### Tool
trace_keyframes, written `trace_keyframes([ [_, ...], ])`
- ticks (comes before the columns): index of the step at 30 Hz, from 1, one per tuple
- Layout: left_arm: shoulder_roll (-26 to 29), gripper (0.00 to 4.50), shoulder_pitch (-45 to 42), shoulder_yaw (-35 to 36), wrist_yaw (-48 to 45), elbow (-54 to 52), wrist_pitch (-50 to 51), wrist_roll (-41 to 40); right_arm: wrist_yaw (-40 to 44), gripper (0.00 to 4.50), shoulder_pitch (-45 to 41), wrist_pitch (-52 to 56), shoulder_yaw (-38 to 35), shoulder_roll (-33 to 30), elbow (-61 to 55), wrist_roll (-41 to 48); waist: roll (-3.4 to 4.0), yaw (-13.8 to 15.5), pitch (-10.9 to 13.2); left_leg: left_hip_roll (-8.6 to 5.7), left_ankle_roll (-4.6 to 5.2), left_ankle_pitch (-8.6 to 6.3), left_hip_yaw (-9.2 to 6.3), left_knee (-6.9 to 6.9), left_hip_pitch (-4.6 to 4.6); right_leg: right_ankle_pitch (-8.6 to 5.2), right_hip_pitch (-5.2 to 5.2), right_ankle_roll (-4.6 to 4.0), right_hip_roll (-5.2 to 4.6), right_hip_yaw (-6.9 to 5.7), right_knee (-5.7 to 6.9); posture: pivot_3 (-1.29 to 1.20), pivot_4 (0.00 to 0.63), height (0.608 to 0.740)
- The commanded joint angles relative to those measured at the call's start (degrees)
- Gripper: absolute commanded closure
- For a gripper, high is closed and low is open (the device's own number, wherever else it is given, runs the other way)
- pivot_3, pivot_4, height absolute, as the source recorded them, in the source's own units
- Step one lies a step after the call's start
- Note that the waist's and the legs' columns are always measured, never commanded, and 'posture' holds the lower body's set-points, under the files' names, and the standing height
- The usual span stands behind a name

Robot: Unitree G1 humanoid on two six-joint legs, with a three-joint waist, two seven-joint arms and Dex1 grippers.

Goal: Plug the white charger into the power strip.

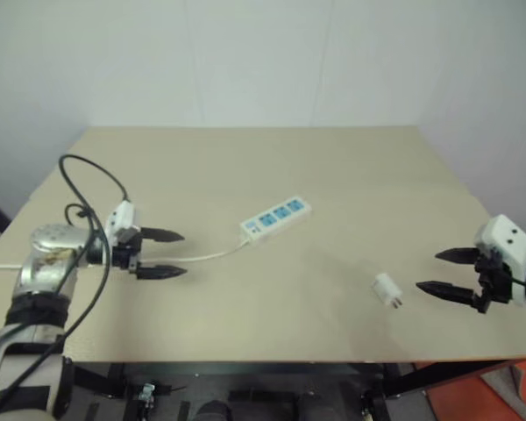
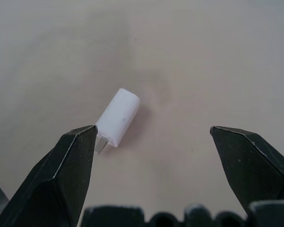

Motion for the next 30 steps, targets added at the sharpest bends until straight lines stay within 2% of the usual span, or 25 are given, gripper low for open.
trace_keyframes([
  [1,1.4,0.03,2.0,2.6,1.6,-4.7,1.7,-1.9,0.4,0.0,0.4,-0.2,-1.5,-1.1,-0.5,0.0,0.0,0.0,0.0,0.0,0.0,0.0,0.0,0.0,0.0,0.0,0.0,0.0,0.0,0.0,0.01,0.0,0.15,0.74],
  [14,0.4,0.03,4.4,3.2,5.2,-8.0,1.6,-2.9,-0.4,0.0,0.4,0.1,-0.9,-0.8,-0.9,-0.1,0.0,0.1,0.0,-0.01,0.0,0.0,0.01,0.01,0.02,0.0,0.02,0.0,0.0,0.0,0.0,0.0,0.15,0.74],
  [20,-10.3,0.03,-1.6,3.7,15.7,5.4,-12.2,0.4,-6.1,0.0,-3.2,1.3,0.0,1.1,-7.6,0.5,0.02,0.3,0.0,-0.03,0.0,0.0,0.0,0.05,0.05,0.01,0.07,0.0,-0.01,0.0,0.02,0.0,0.15,0.74],
  [25,-18.2,0.03,-9.6,2.7,21.6,21.4,-22.9,4.8,-13.8,0.0,-11.4,5.9,7.2,6.1,-14.5,0.8,-0.04,0.3,0.0,-0.04,0.0,0.0,-0.04,0.12,-0.02,0.04,0.07,0.01,0.0,-0.01,-0.03,0.0,0.15,0.74],
  [30,-23.8,0.03,-15.2,3.2,29.6,34.3,-29.9,8.1,-20.9,0.0,-15.9,9.4,13.6,12.4,-16.4,-1.3,-0.06,0.4,0.0,-0.09,0.0,0.0,-0.08,0.12,-0.16,0.04,-0.02,0.0,-0.03,-0.02,-0.05,0.0,0.15,0.74],
])
